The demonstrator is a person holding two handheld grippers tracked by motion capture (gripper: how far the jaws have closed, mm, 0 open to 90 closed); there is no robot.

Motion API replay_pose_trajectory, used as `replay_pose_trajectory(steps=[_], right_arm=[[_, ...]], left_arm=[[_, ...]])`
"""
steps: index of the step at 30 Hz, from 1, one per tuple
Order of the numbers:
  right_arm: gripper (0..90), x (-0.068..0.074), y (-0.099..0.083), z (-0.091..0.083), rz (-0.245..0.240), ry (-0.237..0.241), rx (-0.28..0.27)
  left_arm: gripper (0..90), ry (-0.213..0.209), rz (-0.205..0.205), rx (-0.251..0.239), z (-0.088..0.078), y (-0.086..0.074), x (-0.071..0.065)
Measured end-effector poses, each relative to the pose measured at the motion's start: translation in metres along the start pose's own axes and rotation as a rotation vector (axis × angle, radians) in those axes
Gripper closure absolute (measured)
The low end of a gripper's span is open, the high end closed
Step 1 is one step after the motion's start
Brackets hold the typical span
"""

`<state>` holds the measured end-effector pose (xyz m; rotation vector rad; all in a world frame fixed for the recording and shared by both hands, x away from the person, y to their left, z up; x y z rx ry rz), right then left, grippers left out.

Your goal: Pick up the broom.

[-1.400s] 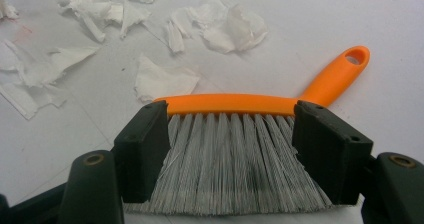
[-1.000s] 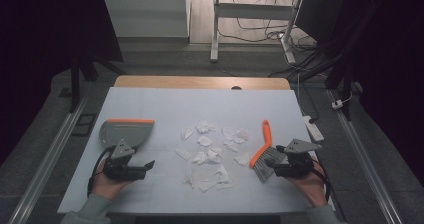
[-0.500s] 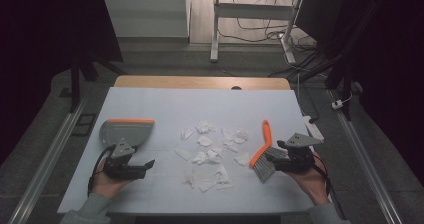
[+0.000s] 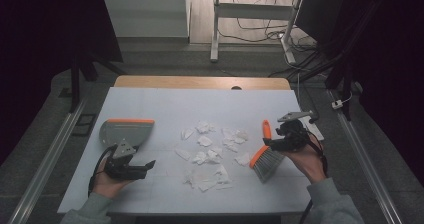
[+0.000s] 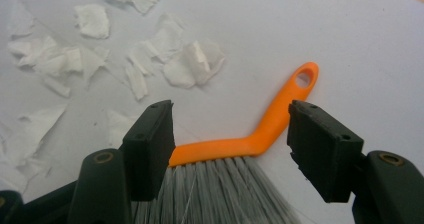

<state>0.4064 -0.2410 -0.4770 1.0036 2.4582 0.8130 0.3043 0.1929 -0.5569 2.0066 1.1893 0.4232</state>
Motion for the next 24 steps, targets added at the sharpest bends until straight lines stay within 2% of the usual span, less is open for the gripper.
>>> replay_pose_trajectory(steps=[3, 9, 10, 11, 12, 16, 17, 21, 24], right_arm=[[35.1, -0.009, 0.008, 0.007, 0.041, -0.013, 0.058], [35.1, -0.018, 0.013, 0.016, 0.091, -0.005, 0.116], [35.2, -0.02, 0.012, 0.019, 0.111, -0.002, 0.143], [35.2, -0.02, 0.012, 0.019, 0.111, -0.002, 0.143], [35.3, -0.023, 0.009, 0.023, 0.143, -0.003, 0.179], [35.2, -0.028, 0.006, 0.028, 0.169, -0.013, 0.217], [35.3, -0.03, 0.003, 0.032, 0.191, -0.012, 0.245], [35.2, -0.033, 0.001, 0.036, 0.209, -0.025, 0.275], [35.2, -0.034, -0.004, 0.045, 0.218, -0.045, 0.327]], left_arm=[[19.9, 0.001, 0.001, 0.003, 0.0, 0.0, 0.0], [19.9, 0.005, 0.003, 0.005, 0.001, -0.001, 0.0], [19.9, 0.006, 0.003, 0.006, 0.001, -0.001, 0.0], [20.1, 0.006, 0.003, 0.006, 0.001, -0.001, 0.0], [20.2, 0.007, 0.004, 0.008, 0.001, -0.001, 0.0], [20.2, 0.008, 0.009, 0.013, 0.002, -0.001, -0.001], [20.2, 0.008, 0.011, 0.013, 0.002, -0.002, -0.001], [20.2, 0.007, 0.01, 0.016, 0.003, -0.002, -0.001], [20.2, 0.006, 0.013, 0.018, 0.003, -0.003, -0.001]])
Point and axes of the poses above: each handheld gripper's, and its own axes: z roughly forward along the jaws, y roughly out of its top, x roughly to its left, the point moved 7 cm from there along z, roughly forward along the jaws, and after that the axes turned 5 degrees about -z, right-handed, at the moved point
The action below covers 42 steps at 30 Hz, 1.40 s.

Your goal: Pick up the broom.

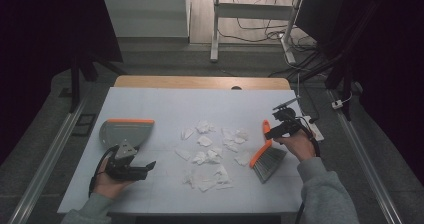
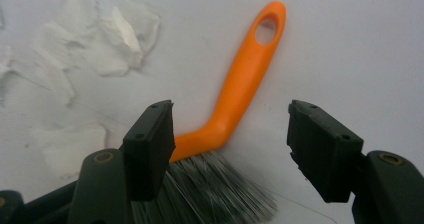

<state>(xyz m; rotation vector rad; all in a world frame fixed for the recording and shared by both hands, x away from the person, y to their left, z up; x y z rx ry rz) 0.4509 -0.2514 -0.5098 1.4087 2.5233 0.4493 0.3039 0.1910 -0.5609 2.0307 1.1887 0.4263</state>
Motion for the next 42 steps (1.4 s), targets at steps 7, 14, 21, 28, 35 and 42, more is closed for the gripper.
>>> replay_pose_trajectory(steps=[7, 14, 21, 28, 35, 42], right_arm=[[35.2, 0.004, 0.002, 0.021, 0.042, -0.032, 0.07], [36.5, 0.005, 0.004, 0.035, 0.099, -0.054, 0.109], [46.9, 0.003, -0.003, 0.048, 0.158, -0.055, 0.179], [59.2, 0.005, -0.004, 0.048, 0.236, -0.056, 0.203], [68.8, 0.004, -0.005, 0.048, 0.296, -0.106, 0.192], [70.3, 0.002, -0.006, 0.048, 0.287, -0.094, 0.187]], left_arm=[[20.2, -0.003, 0.0, 0.004, 0.001, 0.0, 0.0], [20.2, -0.003, 0.004, 0.001, 0.001, 0.0, 0.0], [20.2, -0.001, 0.006, 0.002, 0.001, 0.0, 0.0], [20.2, 0.0, 0.008, 0.001, 0.001, 0.0, 0.0], [20.2, -0.001, 0.008, -0.004, -0.001, 0.0, 0.0], [20.2, 0.001, 0.011, -0.003, -0.001, 0.0, -0.001]])
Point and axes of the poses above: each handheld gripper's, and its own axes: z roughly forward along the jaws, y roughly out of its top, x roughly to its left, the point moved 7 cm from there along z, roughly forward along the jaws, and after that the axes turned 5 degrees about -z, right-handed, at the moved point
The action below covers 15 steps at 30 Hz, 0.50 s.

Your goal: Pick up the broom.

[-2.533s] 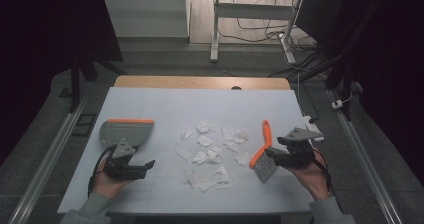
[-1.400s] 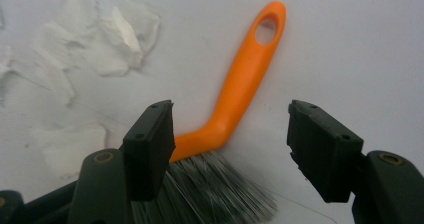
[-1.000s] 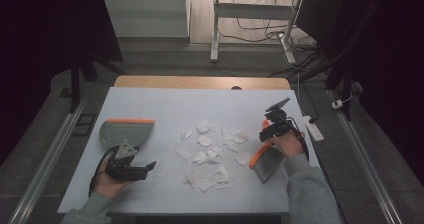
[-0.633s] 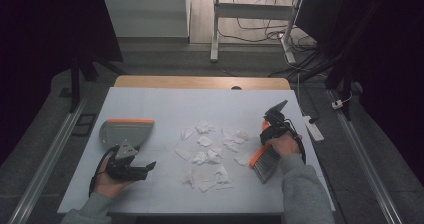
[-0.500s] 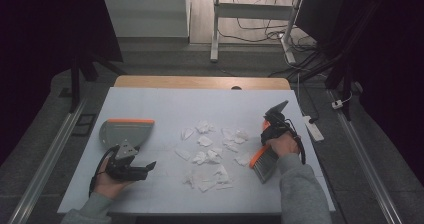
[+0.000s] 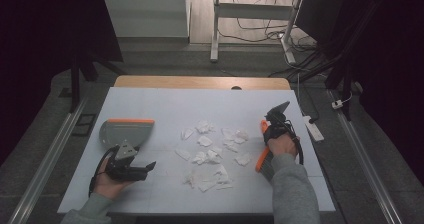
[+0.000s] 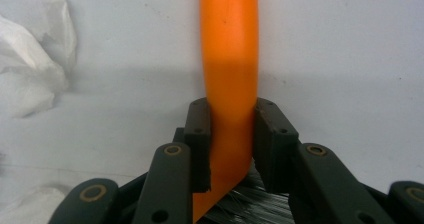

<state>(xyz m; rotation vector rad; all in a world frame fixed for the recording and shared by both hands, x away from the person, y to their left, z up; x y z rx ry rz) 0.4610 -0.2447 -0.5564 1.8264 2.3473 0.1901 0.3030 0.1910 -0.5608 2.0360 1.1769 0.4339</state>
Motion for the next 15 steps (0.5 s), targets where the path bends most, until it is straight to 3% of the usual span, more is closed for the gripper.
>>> replay_pose_trajectory(steps=[7, 8, 11, 12, 13, 15], right_arm=[[70.6, -0.009, -0.001, -0.006, -0.044, 0.092, -0.042], [70.7, -0.011, -0.002, -0.012, -0.061, 0.124, -0.074], [70.7, -0.013, -0.003, -0.017, -0.073, 0.149, -0.101], [70.7, -0.014, -0.005, -0.025, -0.077, 0.187, -0.132], [70.7, -0.014, -0.005, -0.025, -0.077, 0.187, -0.132], [70.8, -0.015, -0.007, -0.036, -0.08, 0.231, -0.183]], left_arm=[[20.2, 0.005, -0.003, 0.004, 0.002, 0.0, 0.002], [20.3, 0.005, -0.002, 0.001, 0.002, 0.0, 0.002], [20.2, 0.007, -0.002, 0.0, 0.002, 0.0, 0.002], [20.2, 0.008, -0.002, 0.0, 0.002, 0.0, 0.002], [20.2, 0.008, -0.002, 0.0, 0.002, 0.0, 0.002], [20.2, 0.01, -0.001, 0.001, 0.003, 0.001, 0.002]])
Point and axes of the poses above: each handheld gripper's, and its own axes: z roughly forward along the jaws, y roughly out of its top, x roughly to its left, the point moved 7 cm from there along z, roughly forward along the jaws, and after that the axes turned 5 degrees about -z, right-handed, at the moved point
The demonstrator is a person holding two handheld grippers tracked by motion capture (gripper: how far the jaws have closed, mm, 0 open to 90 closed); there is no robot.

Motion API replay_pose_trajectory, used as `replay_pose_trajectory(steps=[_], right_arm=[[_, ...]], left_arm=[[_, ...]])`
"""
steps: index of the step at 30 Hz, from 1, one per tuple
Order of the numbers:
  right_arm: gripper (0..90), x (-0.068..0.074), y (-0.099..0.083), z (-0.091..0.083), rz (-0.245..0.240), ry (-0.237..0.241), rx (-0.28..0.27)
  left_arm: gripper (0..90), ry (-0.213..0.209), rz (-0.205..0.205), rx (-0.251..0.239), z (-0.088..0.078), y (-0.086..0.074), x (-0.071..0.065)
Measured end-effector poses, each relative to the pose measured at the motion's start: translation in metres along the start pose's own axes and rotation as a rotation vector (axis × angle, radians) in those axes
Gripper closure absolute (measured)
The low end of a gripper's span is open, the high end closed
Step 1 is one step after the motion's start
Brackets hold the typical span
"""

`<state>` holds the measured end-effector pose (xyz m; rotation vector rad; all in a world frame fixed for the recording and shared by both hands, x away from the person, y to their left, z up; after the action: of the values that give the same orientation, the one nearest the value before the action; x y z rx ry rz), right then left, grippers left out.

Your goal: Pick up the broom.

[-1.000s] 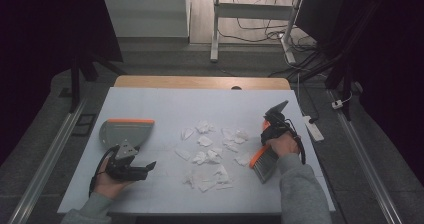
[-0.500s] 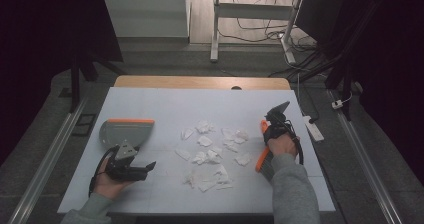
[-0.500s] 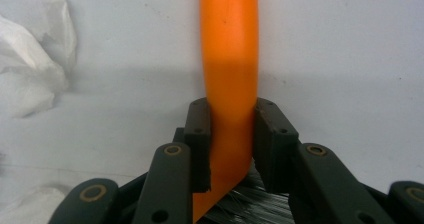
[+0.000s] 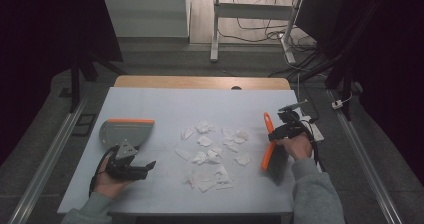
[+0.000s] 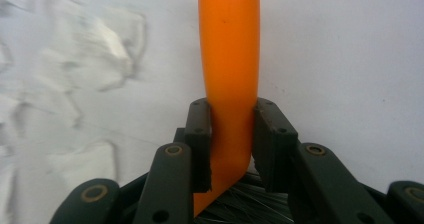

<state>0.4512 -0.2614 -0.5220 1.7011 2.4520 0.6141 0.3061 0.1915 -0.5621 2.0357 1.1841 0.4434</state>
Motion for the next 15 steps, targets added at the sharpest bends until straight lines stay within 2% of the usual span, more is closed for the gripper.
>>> replay_pose_trajectory(steps=[4, 5, 6, 12, 15], right_arm=[[70.7, 0.006, 0.002, -0.012, -0.025, 0.062, -0.063], [70.7, 0.006, 0.002, -0.012, -0.025, 0.062, -0.063], [70.7, 0.009, 0.003, -0.018, -0.03, 0.09, -0.1], [70.7, 0.022, 0.008, -0.033, -0.051, 0.178, -0.215], [70.7, 0.029, 0.01, -0.041, -0.074, 0.192, -0.29]], left_arm=[[20.2, 0.002, -0.004, -0.001, 0.001, 0.0, 0.0], [20.2, 0.003, -0.004, -0.002, 0.001, 0.0, 0.001], [20.3, 0.003, -0.004, -0.002, 0.001, 0.0, 0.001], [20.3, 0.008, -0.004, -0.001, 0.002, 0.001, 0.0], [20.3, 0.011, -0.002, 0.0, 0.003, 0.002, 0.0]])
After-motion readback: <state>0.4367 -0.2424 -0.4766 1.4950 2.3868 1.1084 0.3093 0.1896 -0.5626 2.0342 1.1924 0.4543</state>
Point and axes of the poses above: each handheld gripper's, and its own axes: z roughly forward along the jaws, y roughly out of its top, x roughly to its left, the point moved 7 cm from there along z, roughly forward along the jaws, and after that the axes turned 5 degrees about -z, right-handed, at the moved point
